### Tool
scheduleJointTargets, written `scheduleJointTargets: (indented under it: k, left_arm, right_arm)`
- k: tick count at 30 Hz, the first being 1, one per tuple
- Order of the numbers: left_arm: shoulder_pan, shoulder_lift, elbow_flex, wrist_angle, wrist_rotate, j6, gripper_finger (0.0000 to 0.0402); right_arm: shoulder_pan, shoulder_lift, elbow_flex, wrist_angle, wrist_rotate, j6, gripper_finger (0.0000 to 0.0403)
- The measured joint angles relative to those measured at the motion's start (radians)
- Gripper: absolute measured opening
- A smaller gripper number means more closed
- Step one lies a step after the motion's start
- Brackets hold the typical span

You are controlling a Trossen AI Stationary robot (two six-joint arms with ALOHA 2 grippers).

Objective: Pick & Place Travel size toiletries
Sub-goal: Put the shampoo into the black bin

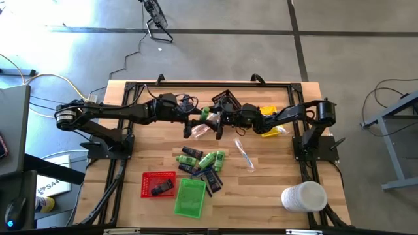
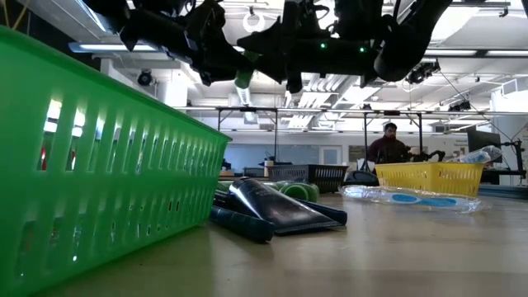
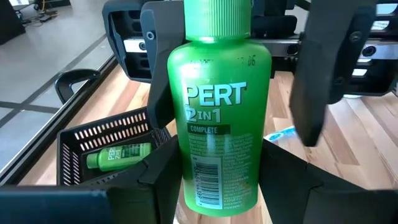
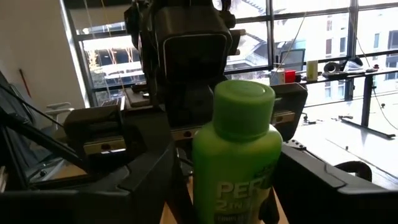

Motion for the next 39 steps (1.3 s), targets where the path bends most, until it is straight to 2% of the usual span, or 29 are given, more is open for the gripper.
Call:
scheduleJointTargets:
  k: [13,32,35,39]
  left_arm:
    - [0.000,-0.001,0.000,0.000,0.002,0.001,0.0175]
    - [0.000,-0.001,0.000,0.000,-0.005,0.000,0.0176]
    - [0.000,-0.001,0.000,-0.001,-0.015,0.000,0.0189]
    - [0.001,-0.001,0.000,0.000,-0.026,-0.002,0.0229]
  right_arm:
    - [-0.001,0.000,0.000,0.000,0.003,0.000,0.0166]
    - [0.000,0.000,0.000,0.000,0.007,0.000,0.0164]
    - [0.000,0.000,0.000,0.000,0.011,0.000,0.0161]
    - [0.000,0.000,0.000,0.000,0.012,-0.001,0.0163]
